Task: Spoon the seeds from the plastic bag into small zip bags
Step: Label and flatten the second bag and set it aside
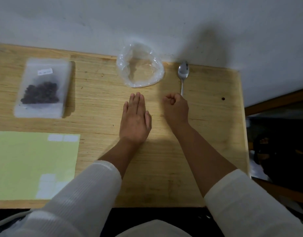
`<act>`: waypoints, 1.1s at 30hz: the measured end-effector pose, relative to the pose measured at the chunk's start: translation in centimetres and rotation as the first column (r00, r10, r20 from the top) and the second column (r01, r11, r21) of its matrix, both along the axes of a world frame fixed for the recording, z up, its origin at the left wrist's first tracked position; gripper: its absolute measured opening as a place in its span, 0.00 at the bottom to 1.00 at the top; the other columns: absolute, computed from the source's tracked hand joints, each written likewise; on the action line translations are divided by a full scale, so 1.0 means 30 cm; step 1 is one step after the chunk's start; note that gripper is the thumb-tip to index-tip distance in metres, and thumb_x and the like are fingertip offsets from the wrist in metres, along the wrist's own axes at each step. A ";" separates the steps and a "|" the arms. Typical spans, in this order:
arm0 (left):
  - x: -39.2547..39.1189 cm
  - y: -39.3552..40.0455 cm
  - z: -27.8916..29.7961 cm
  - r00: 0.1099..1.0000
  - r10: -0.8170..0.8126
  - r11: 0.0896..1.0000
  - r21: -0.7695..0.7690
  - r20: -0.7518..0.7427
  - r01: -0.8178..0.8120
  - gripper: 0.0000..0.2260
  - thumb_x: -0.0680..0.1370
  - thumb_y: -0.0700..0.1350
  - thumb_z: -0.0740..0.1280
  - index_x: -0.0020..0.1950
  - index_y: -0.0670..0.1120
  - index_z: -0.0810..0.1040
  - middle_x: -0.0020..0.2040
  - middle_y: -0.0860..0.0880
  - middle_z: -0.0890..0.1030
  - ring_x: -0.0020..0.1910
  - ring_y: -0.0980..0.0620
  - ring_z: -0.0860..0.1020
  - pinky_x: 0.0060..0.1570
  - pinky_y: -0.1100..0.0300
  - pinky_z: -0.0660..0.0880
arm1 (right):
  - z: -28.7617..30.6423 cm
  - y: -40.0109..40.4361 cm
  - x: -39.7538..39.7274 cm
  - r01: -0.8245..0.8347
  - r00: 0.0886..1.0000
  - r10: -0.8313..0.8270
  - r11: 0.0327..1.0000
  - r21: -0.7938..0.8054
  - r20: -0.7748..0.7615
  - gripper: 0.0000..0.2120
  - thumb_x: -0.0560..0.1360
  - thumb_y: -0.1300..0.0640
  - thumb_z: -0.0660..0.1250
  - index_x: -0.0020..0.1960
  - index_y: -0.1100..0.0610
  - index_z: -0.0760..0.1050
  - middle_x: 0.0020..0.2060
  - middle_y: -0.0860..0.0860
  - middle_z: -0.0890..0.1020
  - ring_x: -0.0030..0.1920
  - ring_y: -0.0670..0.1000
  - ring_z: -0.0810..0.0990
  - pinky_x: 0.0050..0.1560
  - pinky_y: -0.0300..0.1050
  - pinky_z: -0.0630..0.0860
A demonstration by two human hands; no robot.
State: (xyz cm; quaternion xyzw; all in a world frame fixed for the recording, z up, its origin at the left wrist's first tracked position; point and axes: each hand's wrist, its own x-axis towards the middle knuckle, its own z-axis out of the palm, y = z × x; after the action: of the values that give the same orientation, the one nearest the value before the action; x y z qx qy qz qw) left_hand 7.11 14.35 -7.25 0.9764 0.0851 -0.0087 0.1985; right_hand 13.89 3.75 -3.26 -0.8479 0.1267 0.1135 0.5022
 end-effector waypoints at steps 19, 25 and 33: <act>0.257 -0.464 0.020 0.882 -0.470 0.878 -0.083 0.034 0.471 0.24 0.81 0.43 0.53 0.75 0.36 0.50 0.76 0.40 0.55 0.76 0.43 0.51 0.74 0.54 0.47 | -0.016 -0.489 0.026 0.437 0.899 -0.435 0.898 0.051 -0.046 0.09 0.76 0.55 0.66 0.51 0.57 0.81 0.43 0.49 0.82 0.42 0.43 0.77 0.41 0.32 0.72; 0.301 -0.545 -0.034 0.913 -0.394 0.909 -0.101 0.104 0.403 0.25 0.78 0.46 0.53 0.71 0.34 0.63 0.72 0.35 0.65 0.73 0.37 0.60 0.71 0.47 0.53 | -0.022 -0.566 0.139 0.334 0.942 -0.332 0.938 -0.091 0.041 0.11 0.74 0.56 0.67 0.55 0.57 0.81 0.53 0.52 0.83 0.55 0.48 0.79 0.59 0.41 0.73; 0.291 -0.558 -0.061 0.893 -0.394 0.918 0.038 0.218 0.396 0.22 0.78 0.43 0.55 0.70 0.35 0.67 0.70 0.37 0.68 0.72 0.41 0.64 0.71 0.47 0.61 | -0.054 -0.586 0.184 0.180 0.982 -0.155 0.942 -0.283 0.111 0.11 0.74 0.56 0.67 0.54 0.57 0.82 0.51 0.53 0.84 0.52 0.50 0.81 0.58 0.39 0.71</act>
State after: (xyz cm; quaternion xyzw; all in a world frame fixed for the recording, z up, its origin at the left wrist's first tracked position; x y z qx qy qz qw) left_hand 15.83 -2.40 -9.06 0.9673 -0.1376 0.0599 0.2043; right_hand 19.42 -13.83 -4.88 -0.9030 0.1918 0.0134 0.3842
